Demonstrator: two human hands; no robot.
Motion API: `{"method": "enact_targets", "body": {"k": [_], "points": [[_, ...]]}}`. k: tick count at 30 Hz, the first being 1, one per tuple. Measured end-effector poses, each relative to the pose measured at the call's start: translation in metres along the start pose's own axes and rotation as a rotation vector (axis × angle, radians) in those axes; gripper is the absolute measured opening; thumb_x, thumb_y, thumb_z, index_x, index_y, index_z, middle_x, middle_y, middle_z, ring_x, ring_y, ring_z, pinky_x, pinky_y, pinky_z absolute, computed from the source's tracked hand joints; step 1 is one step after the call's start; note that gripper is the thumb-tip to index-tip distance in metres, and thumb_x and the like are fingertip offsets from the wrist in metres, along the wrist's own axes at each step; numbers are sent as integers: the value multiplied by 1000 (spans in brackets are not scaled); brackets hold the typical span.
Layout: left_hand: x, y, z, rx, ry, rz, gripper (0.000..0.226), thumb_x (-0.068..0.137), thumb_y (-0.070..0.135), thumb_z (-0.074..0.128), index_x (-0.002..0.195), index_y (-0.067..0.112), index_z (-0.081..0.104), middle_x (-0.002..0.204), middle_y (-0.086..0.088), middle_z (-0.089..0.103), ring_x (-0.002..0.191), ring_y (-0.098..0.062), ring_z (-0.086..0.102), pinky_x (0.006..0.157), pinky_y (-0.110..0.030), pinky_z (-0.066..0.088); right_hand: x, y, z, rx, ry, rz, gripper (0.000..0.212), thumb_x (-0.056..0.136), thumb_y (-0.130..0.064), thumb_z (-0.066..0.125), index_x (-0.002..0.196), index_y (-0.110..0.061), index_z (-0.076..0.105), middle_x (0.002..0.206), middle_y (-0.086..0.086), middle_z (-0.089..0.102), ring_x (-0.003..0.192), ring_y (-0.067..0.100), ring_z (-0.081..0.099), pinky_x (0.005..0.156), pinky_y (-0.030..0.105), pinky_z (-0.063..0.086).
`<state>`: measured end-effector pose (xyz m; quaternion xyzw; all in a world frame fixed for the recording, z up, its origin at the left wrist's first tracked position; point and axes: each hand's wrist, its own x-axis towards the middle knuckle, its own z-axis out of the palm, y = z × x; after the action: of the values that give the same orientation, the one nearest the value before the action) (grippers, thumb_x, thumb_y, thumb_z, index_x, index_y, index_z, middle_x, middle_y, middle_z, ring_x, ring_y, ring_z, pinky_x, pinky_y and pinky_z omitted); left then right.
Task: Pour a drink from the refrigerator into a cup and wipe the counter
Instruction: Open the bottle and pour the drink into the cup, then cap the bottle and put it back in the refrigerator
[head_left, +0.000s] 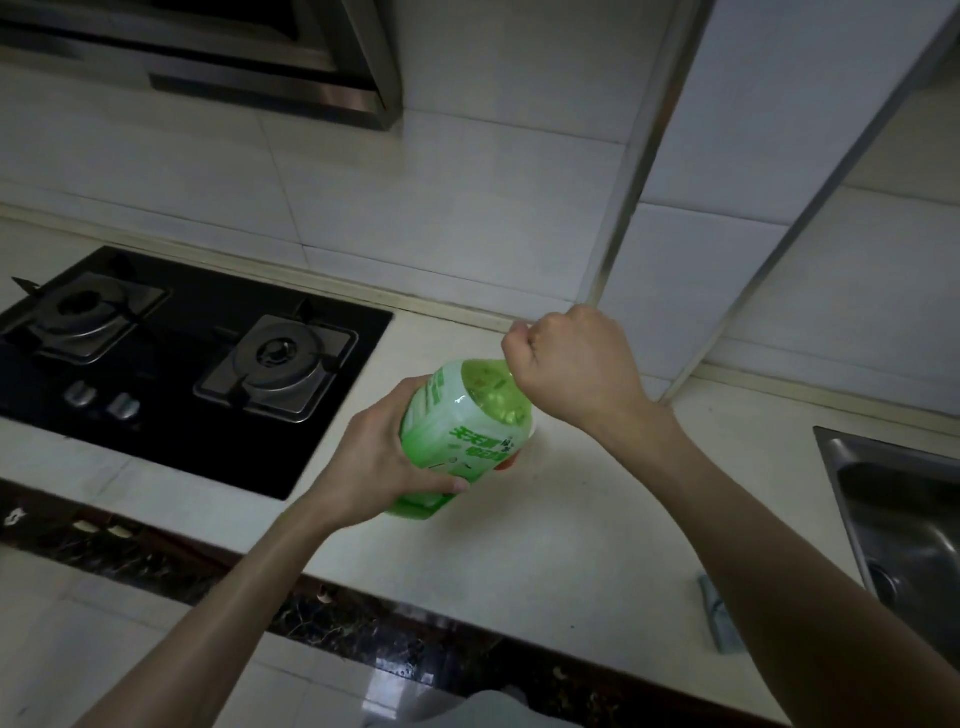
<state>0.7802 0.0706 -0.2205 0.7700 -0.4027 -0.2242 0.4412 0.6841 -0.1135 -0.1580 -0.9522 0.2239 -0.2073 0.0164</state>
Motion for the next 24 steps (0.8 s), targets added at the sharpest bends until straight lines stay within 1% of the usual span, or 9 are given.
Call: {"method": "enact_targets", "body": {"k": [2,4,7,11,14,17,19,22,24], "points": [[1,-1,3,1,6,-18,92,48,28,98,125,39,49,105,19,65,99,6,60,76,-10,49,1,1,-1,11,-14,53,54,94,-33,35,45,-12,33,44,2,32,42,13,26,45,28,16],[2,-1,0,-14,-29,-37,92,49,27,98,124,43,48,105,22,65,100,7,60,77,-10,50,-2,5,-1,20,-23,51,59,96,-42,35,45,-12,35,43,1,33,41,15,30,47,29,21],[3,1,-6,-82,-99,-59,89,52,18,97,126,38,50,107,18,66,101,2,63,79,-16,53,-7,9,-5,29,72,-94,64,92,-58,28,46,-15,35,40,-2,32,38,19,34,48,26,23],[4,7,-14,-113,-206,-49,90,54,12,96,130,32,51,112,11,67,106,-8,66,83,-26,58,-6,17,-10,94,216,-309,55,92,-51,38,49,-15,35,44,-5,32,38,20,31,50,25,17],[8,11,-19,-111,-306,-50,88,56,6,94,130,27,51,114,4,68,106,-15,68,84,-34,60,-4,20,-10,106,255,-371,52,89,-42,41,46,-12,39,43,-3,34,38,22,32,50,24,15],[9,14,-16,-97,-314,-49,84,57,4,94,127,24,52,113,1,68,105,-16,69,83,-35,60,-5,23,-6,128,262,-334,53,87,-34,40,39,-11,38,34,1,35,32,22,29,50,20,13],[8,13,-8,-89,-282,-49,84,56,7,94,127,25,53,112,1,69,104,-16,69,84,-36,60,-8,25,-2,164,240,-284,52,85,-31,39,37,-12,34,32,-1,30,31,22,27,50,19,14],[8,12,8,-47,-189,-53,86,54,17,96,126,33,52,109,8,68,102,-9,67,85,-35,59,-11,33,5,205,196,-203,48,83,-30,38,38,-16,27,33,-4,20,31,20,22,48,16,10],[9,11,20,-7,-123,-55,86,53,21,97,125,35,52,107,14,67,101,-3,65,84,-29,58,-15,40,10,227,164,-143,47,82,-29,36,38,-16,26,33,-4,17,31,20,22,46,16,10]]}}
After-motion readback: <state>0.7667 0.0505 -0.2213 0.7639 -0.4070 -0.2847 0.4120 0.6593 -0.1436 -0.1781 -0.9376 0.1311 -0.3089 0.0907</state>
